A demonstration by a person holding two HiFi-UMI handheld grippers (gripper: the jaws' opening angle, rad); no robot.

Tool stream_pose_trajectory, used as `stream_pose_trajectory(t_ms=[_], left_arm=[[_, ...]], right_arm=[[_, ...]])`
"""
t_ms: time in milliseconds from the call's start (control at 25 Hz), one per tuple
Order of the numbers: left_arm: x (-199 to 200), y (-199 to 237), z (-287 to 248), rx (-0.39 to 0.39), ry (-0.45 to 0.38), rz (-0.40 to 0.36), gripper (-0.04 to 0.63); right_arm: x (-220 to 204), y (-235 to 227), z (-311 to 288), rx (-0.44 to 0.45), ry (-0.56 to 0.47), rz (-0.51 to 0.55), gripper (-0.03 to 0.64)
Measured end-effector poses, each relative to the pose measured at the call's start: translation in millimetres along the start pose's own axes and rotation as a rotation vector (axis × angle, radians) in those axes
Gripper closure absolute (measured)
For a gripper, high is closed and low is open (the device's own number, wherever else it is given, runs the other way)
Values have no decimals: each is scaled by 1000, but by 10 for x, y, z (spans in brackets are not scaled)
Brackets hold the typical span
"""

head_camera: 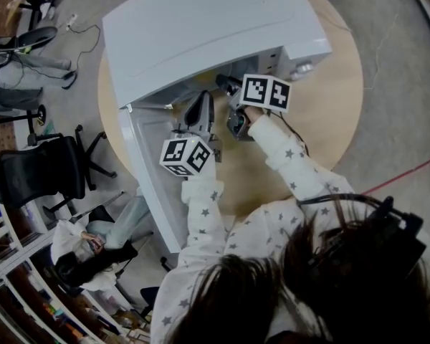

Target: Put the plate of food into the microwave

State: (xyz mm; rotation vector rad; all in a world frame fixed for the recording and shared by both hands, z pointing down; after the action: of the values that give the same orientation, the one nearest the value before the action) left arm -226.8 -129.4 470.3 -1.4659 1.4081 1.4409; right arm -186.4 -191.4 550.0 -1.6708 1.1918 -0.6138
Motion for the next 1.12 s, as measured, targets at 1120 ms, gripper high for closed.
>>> stream_pose_trajectory(t_ms=[1120], left_arm=[[137, -339, 264, -3, -41, -37, 594]], right_arm=[[-319, 454, 712, 288, 169, 14, 575]])
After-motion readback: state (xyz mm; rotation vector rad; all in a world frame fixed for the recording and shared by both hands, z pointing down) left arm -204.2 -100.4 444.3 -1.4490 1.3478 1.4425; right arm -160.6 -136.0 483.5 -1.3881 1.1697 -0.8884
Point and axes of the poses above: the fingertips, and each gripper's own axes: z backward along the fingers, y to its left, x out of its top, the point moved 1 cm from there along z, backward along the fingers, and after that the axes turned 11 degrees about -z, right-handed, at the moved point
